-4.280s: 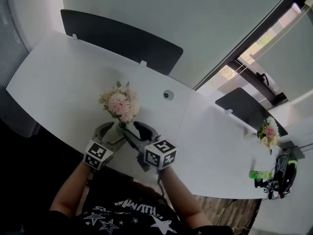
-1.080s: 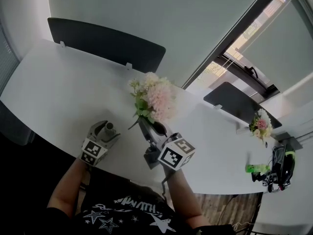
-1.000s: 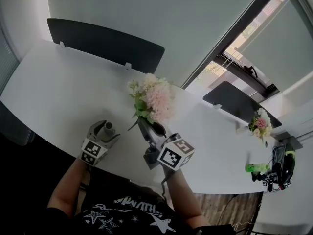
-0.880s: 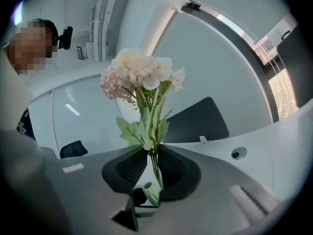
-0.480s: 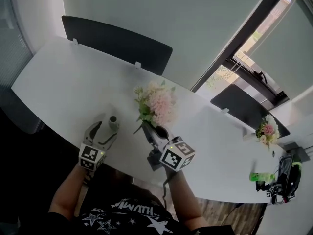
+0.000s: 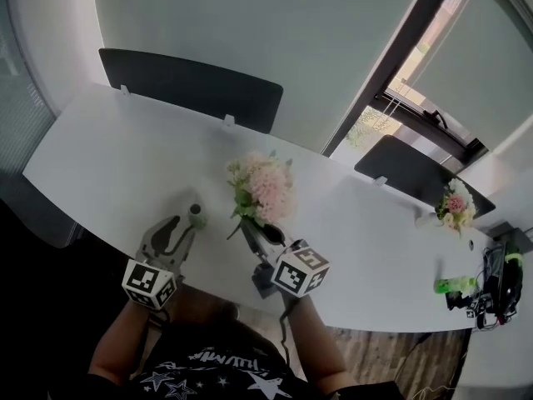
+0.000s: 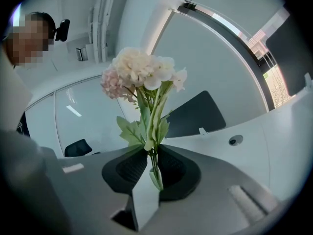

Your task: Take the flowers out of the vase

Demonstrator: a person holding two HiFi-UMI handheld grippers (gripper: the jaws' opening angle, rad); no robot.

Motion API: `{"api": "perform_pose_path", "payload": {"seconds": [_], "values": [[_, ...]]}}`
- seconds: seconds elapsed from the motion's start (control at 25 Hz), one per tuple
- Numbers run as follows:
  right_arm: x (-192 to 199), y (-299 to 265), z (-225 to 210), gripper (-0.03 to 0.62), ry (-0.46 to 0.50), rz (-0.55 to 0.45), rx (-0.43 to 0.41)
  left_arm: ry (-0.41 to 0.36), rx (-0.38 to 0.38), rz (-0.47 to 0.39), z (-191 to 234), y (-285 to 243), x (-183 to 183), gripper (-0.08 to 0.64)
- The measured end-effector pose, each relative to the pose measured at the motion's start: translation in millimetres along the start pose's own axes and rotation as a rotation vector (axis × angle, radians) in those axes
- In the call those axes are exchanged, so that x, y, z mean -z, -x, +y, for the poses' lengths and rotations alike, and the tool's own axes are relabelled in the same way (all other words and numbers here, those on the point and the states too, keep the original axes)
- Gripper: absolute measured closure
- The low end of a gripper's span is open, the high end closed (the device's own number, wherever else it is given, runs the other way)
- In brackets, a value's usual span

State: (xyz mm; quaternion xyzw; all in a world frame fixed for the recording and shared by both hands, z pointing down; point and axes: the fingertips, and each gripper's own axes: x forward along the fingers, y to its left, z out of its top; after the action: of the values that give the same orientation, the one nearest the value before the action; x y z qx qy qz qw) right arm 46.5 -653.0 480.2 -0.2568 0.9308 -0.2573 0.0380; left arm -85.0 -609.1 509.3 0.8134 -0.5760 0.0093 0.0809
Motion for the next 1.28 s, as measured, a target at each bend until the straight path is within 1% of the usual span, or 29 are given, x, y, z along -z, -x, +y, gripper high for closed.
{"api": "perform_pose_path", "payload": {"seconds": [0.08,0.2,0.32,0.52,0.68,0.84,1.08,1.2,1.28], "values": [[6.3,2.9,5.2,0.528,0.001,-0.004,0.023,0.030,0.011,-0.019,2.0,6.6,-4.4,0.447],[16.1,8.4,23.2,0.528,0.005,-0.014,0.054,0.036,0.029,-0.015,3.2,24.8,-3.2,0.527],[28.7,11.3,50.1,0.529,0.015,-0.016,0.065,0.025,0.056,0.005,3.6,52.4,-0.5,0.547],[48.6,19.7,100.7,0.529,0.022,-0.045,0.096,0.012,0.096,0.021,7.7,105.2,0.3,0.551],[72.5,29.6,137.2,0.532,0.023,-0.059,0.131,0.005,0.139,0.008,8.4,145.4,-2.7,0.551],[90.6,37.5,170.2,0.535,0.025,-0.066,0.169,0.001,0.164,0.006,7.2,178.6,-10.2,0.551],[110.2,55.9,216.7,0.537,0.037,-0.074,0.207,-0.024,0.228,0.006,-7.0,221.5,-11.6,0.552],[114.9,69.8,232.2,0.537,0.038,-0.085,0.226,-0.042,0.252,0.008,-17.5,236.7,-8.4,0.552],[117.3,78.5,239.6,0.537,0.038,-0.092,0.234,-0.034,0.266,0.009,-24.0,243.7,-5.8,0.552]]}}
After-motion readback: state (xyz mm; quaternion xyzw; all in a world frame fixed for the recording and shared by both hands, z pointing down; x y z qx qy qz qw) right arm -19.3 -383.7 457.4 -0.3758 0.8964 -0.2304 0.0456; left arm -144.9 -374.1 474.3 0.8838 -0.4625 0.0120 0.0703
